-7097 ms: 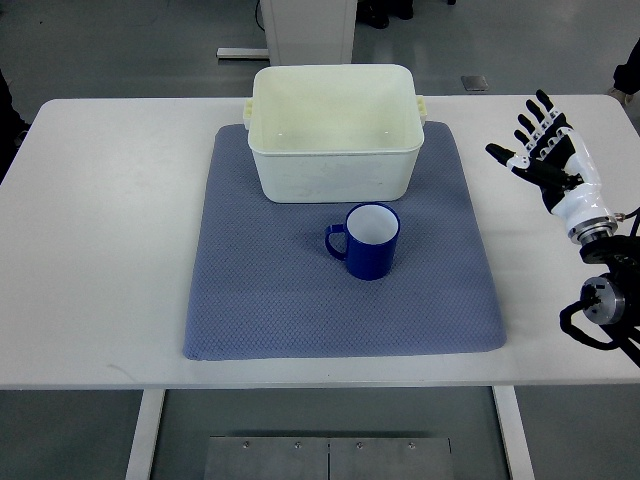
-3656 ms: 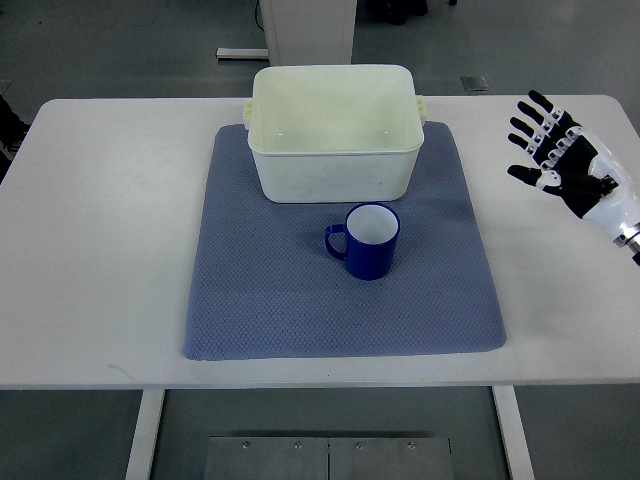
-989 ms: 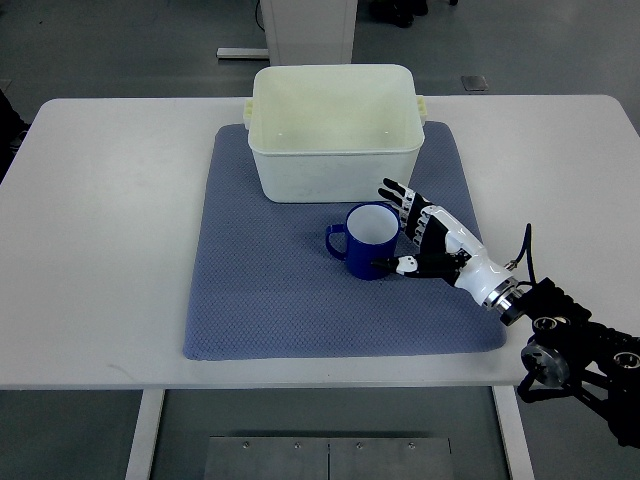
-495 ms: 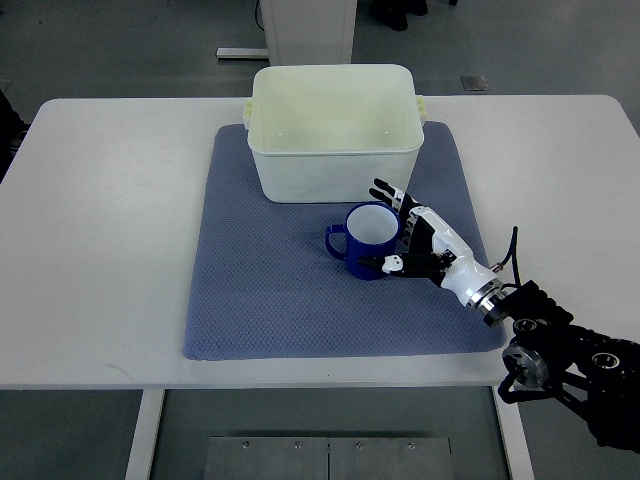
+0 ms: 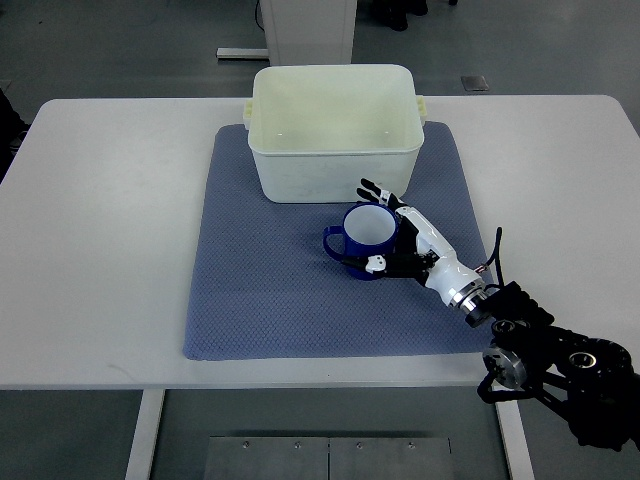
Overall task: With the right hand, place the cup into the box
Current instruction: 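Close the right hand fingers around the blue mug body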
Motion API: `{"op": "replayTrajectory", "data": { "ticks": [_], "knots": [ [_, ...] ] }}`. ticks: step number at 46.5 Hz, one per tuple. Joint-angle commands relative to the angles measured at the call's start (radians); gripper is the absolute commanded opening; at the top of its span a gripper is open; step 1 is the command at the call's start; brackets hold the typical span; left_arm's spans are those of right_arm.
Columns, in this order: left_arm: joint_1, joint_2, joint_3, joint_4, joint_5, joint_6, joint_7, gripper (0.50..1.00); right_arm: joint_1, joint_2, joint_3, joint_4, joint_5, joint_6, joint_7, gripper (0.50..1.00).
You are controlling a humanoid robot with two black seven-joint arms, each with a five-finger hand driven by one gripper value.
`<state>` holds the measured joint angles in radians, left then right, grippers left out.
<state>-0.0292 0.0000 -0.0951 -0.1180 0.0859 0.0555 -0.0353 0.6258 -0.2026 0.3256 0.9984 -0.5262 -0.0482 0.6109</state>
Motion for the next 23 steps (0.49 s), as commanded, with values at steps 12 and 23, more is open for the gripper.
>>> {"op": "replayTrajectory", "data": {
  "ticks": [12, 23],
  "knots": [
    [0.000, 0.000, 0.000, 0.000, 0.000, 0.001, 0.000, 1.000, 0.008, 0.029, -0.006, -0.026, 0.000, -0.053, 0.000, 0.626],
    [0.000, 0.000, 0.000, 0.000, 0.000, 0.000, 0.000, 1.000, 0.025, 0.022, -0.010, -0.021, -0.001, -0.056, 0.000, 0.500]
  ]
}}
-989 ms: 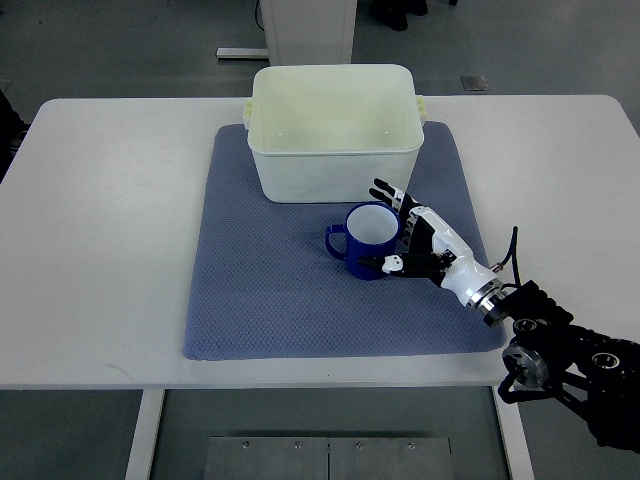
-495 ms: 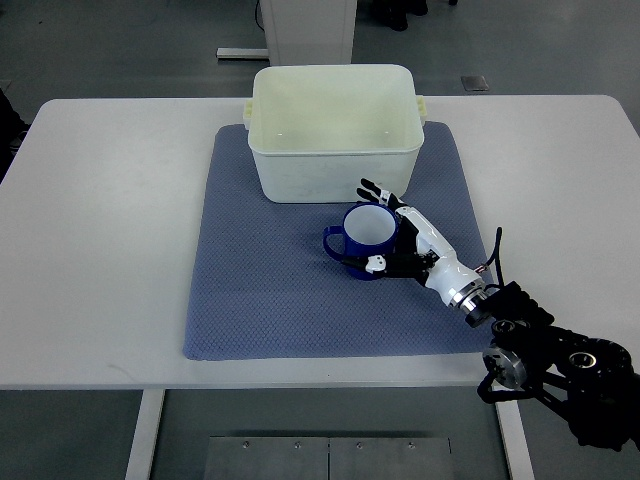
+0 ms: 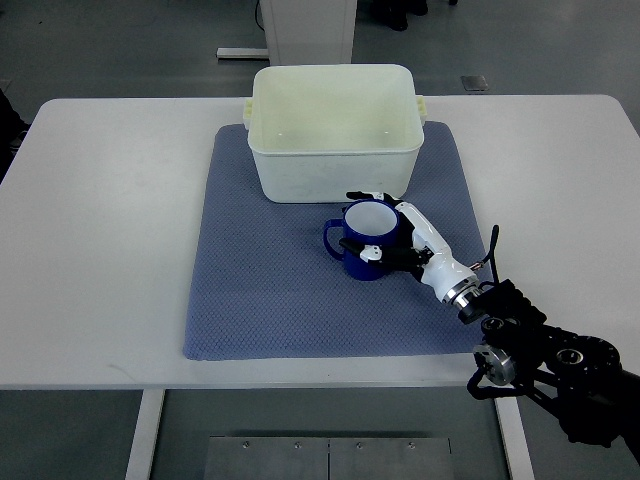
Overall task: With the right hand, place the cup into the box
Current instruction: 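Close the right hand fingers around the blue mug body, then lift the blue mug with the right hand above the tub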
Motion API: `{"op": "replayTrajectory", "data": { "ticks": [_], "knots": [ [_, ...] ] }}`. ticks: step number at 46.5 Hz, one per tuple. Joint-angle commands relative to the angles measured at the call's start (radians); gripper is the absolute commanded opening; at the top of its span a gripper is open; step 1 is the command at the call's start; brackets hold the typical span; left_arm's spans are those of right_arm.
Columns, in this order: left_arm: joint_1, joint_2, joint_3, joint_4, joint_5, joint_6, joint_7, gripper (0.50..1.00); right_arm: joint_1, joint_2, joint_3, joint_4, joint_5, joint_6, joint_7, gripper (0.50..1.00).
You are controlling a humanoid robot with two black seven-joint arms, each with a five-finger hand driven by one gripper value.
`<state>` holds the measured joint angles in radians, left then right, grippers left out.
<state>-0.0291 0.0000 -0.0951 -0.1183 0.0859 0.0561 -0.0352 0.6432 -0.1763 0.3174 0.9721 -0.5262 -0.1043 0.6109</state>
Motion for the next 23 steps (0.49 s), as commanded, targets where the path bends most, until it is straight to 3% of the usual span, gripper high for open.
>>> {"op": "replayTrajectory", "data": {
  "ticks": [1, 7, 23],
  "knots": [
    [0.000, 0.000, 0.000, 0.000, 0.000, -0.001, 0.000, 1.000, 0.012, -0.006, -0.006, 0.005, -0.001, 0.002, 0.000, 0.500],
    [0.000, 0.000, 0.000, 0.000, 0.000, -0.001, 0.000, 1.000, 0.042, -0.022, -0.020, 0.014, -0.001, 0.003, 0.000, 0.500],
    [0.000, 0.000, 0.000, 0.000, 0.000, -0.001, 0.000, 1.000, 0.069, -0.176, -0.021, 0.105, 0.000, 0.015, 0.000, 0.500]
  ]
}}
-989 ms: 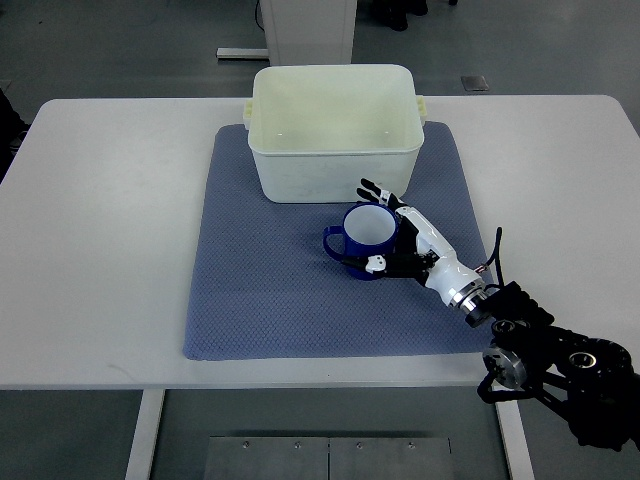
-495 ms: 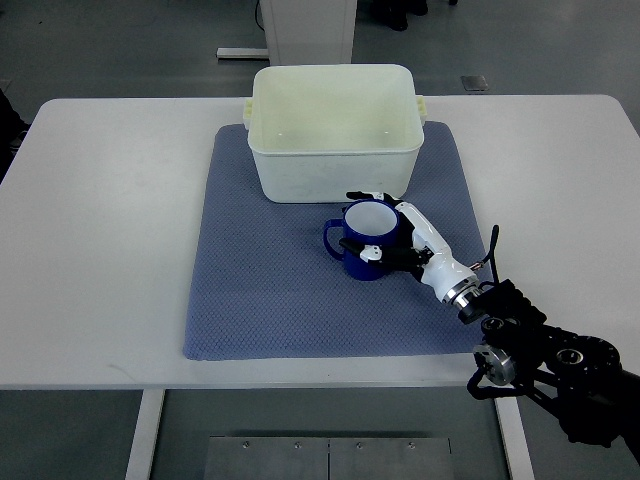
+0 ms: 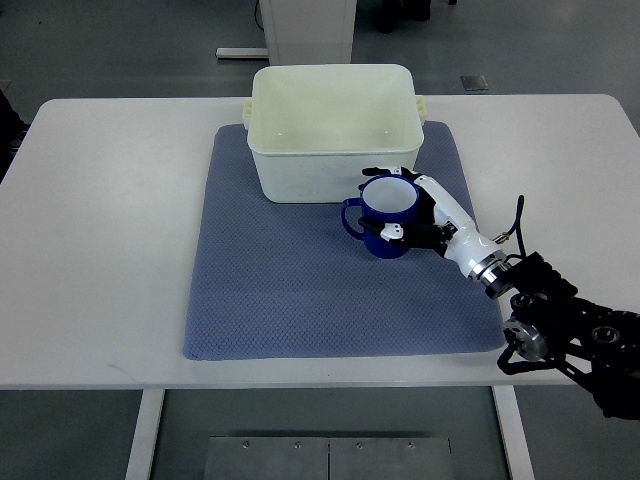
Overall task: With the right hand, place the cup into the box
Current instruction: 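Lift the blue mug with the right hand above the tub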
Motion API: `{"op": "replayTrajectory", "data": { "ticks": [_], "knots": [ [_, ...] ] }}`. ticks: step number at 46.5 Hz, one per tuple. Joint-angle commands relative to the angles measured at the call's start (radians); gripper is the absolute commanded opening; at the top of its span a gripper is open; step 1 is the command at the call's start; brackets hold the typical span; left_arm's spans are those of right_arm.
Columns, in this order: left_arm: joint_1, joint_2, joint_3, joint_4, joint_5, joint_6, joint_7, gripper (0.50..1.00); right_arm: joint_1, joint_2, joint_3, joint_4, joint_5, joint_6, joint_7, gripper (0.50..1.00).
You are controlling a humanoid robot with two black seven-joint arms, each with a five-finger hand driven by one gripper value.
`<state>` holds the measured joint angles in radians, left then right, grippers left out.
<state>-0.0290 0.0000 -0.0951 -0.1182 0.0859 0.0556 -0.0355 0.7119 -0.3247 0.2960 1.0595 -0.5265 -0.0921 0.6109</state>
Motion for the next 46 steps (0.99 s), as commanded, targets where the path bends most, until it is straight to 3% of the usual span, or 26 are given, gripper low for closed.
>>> {"op": "replayTrajectory", "data": {
  "ticks": [1, 28, 46],
  "knots": [
    [0.000, 0.000, 0.000, 0.000, 0.000, 0.000, 0.000, 1.000, 0.000, -0.037, 0.000, 0.025, 0.000, 0.002, 0.000, 0.500],
    [0.000, 0.000, 0.000, 0.000, 0.000, 0.001, 0.000, 1.000, 0.098, -0.298, 0.005, 0.152, 0.013, 0.043, 0.000, 0.500],
    [0.000, 0.000, 0.000, 0.000, 0.000, 0.001, 0.000, 1.000, 0.273, -0.297, -0.055, 0.117, 0.085, 0.051, 0.000, 0.500]
  ]
}}
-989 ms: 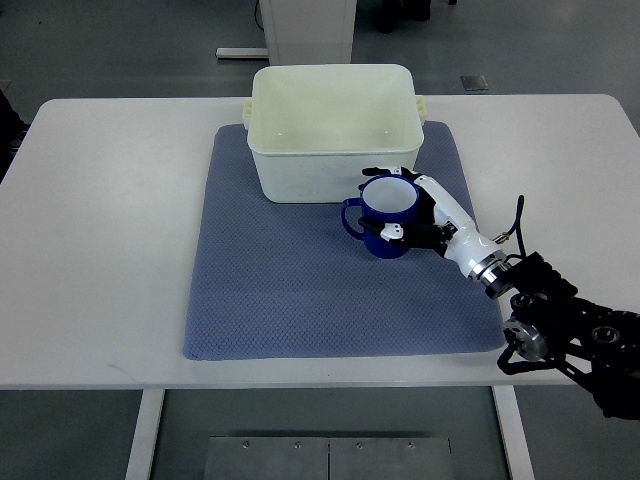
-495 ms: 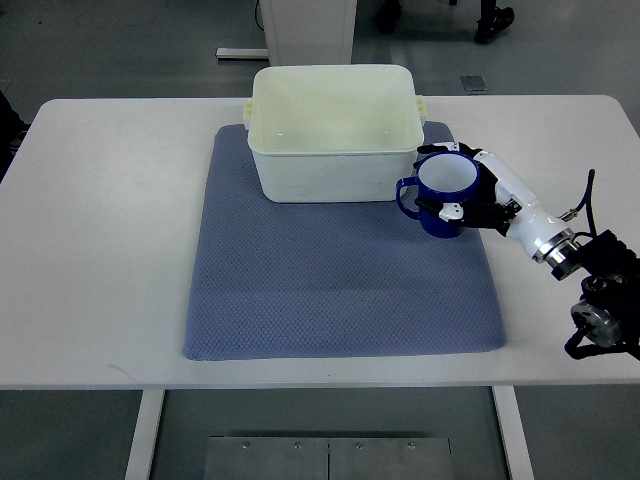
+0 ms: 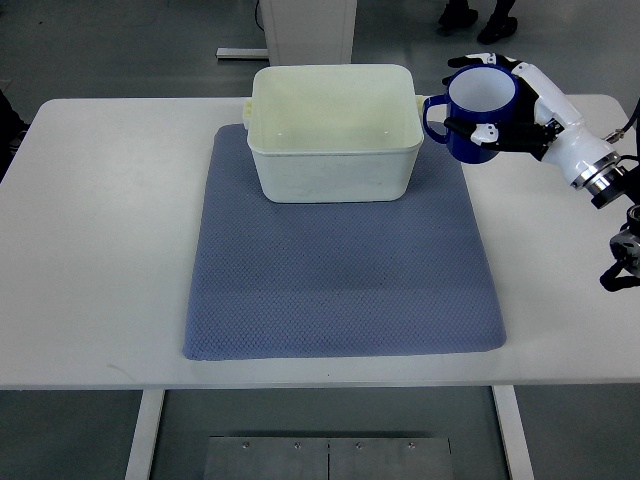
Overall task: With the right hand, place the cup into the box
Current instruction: 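Lift the blue mug with the right hand above the tub, then lower the blue mug into the cream tub with the right hand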
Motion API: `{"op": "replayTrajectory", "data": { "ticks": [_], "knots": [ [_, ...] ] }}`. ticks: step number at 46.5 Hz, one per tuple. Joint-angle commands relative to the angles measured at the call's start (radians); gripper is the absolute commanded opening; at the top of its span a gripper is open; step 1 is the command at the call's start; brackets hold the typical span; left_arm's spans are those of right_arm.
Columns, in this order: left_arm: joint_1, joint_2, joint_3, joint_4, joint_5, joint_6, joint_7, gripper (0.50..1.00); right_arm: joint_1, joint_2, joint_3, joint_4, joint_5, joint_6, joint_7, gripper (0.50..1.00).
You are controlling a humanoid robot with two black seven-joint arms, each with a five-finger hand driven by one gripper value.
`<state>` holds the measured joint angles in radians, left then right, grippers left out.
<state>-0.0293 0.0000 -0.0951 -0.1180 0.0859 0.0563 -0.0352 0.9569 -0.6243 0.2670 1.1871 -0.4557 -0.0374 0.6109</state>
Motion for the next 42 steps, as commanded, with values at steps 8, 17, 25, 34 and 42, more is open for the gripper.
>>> {"op": "replayTrajectory", "data": {
  "ticks": [8, 17, 25, 34, 42],
  "knots": [
    [0.000, 0.000, 0.000, 0.000, 0.000, 0.000, 0.000, 1.000, 0.072, 0.051, -0.057, -0.061, 0.038, -0.009, 0.000, 0.500],
    [0.000, 0.000, 0.000, 0.000, 0.000, 0.000, 0.000, 1.000, 0.132, 0.118, -0.083, -0.121, 0.055, -0.010, 0.000, 0.500],
    [0.000, 0.000, 0.000, 0.000, 0.000, -0.001, 0.000, 1.000, 0.189, 0.186, -0.124, -0.196, 0.091, -0.010, 0.000, 0.500],
    [0.000, 0.000, 0.000, 0.000, 0.000, -0.001, 0.000, 1.000, 0.226, 0.270, -0.124, -0.262, 0.091, -0.012, 0.000, 0.500],
    [0.000, 0.000, 0.000, 0.000, 0.000, -0.001, 0.000, 1.000, 0.238, 0.350, -0.126, -0.343, 0.089, -0.012, 0.000, 0.500]
  ]
}}
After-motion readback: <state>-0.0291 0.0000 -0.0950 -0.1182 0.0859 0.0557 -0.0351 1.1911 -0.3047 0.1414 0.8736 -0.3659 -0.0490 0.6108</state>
